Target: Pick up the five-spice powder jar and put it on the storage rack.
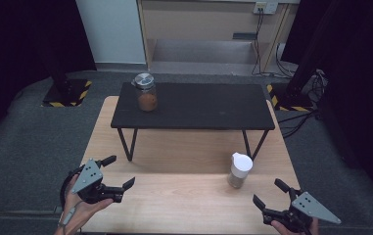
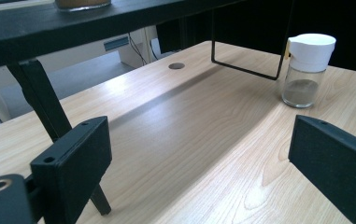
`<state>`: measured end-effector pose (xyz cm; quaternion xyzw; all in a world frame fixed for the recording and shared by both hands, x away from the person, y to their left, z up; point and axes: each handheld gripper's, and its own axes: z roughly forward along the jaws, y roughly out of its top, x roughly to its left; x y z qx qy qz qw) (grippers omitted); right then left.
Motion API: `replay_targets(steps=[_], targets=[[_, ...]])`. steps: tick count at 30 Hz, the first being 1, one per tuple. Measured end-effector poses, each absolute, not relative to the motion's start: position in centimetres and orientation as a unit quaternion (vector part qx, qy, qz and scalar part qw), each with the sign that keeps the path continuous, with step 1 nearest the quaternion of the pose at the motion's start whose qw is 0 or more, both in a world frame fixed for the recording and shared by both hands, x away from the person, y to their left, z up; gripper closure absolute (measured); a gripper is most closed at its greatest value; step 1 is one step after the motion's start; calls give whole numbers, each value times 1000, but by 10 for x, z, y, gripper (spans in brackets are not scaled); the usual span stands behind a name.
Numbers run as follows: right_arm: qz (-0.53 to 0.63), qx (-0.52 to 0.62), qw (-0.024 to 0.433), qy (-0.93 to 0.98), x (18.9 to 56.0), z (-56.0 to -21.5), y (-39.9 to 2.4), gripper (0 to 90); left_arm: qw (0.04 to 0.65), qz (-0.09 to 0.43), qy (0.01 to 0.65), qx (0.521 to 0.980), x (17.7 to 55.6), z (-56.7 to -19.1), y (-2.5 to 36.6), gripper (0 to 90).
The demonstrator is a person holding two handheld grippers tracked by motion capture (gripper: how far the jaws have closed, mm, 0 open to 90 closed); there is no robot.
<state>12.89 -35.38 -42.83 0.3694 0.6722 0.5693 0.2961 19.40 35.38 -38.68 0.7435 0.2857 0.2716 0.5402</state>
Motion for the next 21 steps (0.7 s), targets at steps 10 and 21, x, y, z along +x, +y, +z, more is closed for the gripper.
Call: replay_targets(steps=[10, 21], targets=[[569, 370, 297, 672, 129, -428, -354, 75, 541, 267, 290, 743, 190, -402, 352, 47], [569, 370, 296, 672, 129, -428, -354, 75, 540, 271, 285, 744, 187, -408, 352, 48]])
